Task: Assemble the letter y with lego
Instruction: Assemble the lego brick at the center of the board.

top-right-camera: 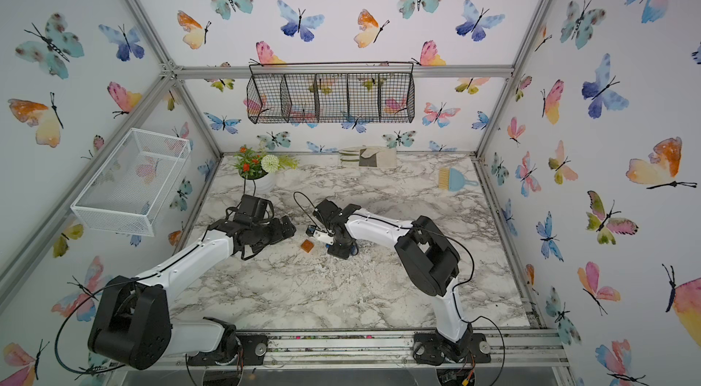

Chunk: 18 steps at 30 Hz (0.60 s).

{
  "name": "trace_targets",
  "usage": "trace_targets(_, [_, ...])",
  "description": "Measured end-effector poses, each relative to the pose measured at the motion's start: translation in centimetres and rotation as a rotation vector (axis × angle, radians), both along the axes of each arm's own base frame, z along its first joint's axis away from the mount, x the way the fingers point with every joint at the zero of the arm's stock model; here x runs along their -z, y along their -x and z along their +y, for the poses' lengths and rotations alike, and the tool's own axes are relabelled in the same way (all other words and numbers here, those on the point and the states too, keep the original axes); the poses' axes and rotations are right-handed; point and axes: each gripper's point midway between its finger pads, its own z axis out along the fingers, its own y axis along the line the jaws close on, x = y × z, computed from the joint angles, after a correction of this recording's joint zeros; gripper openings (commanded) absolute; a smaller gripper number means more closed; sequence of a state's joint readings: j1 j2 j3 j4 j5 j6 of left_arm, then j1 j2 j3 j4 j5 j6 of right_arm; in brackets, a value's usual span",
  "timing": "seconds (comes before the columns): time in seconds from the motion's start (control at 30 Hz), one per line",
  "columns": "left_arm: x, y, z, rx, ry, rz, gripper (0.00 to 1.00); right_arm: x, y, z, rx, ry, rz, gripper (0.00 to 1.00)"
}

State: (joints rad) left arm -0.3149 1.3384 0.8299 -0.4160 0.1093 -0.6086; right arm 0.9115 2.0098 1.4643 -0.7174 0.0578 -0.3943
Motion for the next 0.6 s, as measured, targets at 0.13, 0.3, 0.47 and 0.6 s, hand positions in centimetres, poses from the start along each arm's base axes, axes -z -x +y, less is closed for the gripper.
trace_targets(0.13, [-0.16, -0.1, -0.03, 0.0, 0.001, -0.004, 0.99, -0.06, -0.04, -0.02, 0.007, 0.001, -0.001, 0.37])
trace_targets(0.3, [-0.15, -0.09, -0.03, 0.0, 0.001, -0.003, 0.99, -0.02, 0.17, -0.03, 0.01, -0.006, 0.017, 0.42])
trace_targets(0.47, [-0.14, -0.07, -0.02, 0.0, 0.001, -0.002, 0.99, -0.04, 0.17, -0.07, 0.016, -0.015, 0.031, 0.45])
trace_targets(0.6, [-0.13, -0.06, -0.02, 0.0, 0.001, -0.001, 0.99, -0.28, 0.11, 0.15, 0.016, -0.027, 0.038, 0.45])
